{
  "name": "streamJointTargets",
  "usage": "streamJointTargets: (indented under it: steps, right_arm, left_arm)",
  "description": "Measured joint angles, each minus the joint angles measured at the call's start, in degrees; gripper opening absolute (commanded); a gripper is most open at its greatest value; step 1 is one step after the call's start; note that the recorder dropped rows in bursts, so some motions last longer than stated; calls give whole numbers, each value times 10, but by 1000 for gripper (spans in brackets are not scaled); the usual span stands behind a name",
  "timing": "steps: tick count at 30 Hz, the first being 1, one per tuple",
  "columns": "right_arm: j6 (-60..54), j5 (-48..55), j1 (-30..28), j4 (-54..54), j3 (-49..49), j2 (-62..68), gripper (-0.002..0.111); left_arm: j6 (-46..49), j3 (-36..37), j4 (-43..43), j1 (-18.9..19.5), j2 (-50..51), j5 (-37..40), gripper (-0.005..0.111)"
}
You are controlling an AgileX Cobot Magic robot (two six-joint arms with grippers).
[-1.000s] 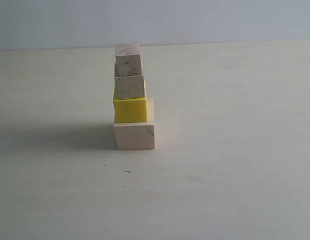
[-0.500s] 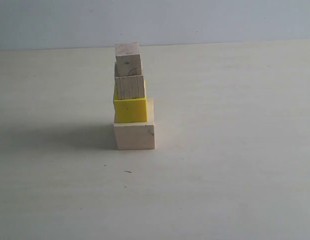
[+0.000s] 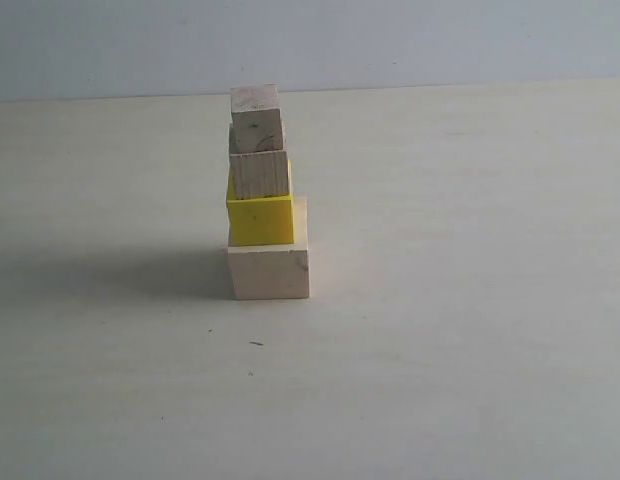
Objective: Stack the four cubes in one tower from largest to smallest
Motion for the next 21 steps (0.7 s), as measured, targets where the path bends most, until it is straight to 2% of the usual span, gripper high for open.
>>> streamJointTargets:
  steps: [8,17,21]
  right_arm:
    - [68,25,-22,0,128,1,0]
    - [81,86,-22,21,136,1,0]
    - [-7,101,-22,120,130,1,0]
  left_arm:
    - [0,0,0,0,0,0,0]
    - [0,0,0,0,0,0,0]
    - [0,0,0,0,0,1,0]
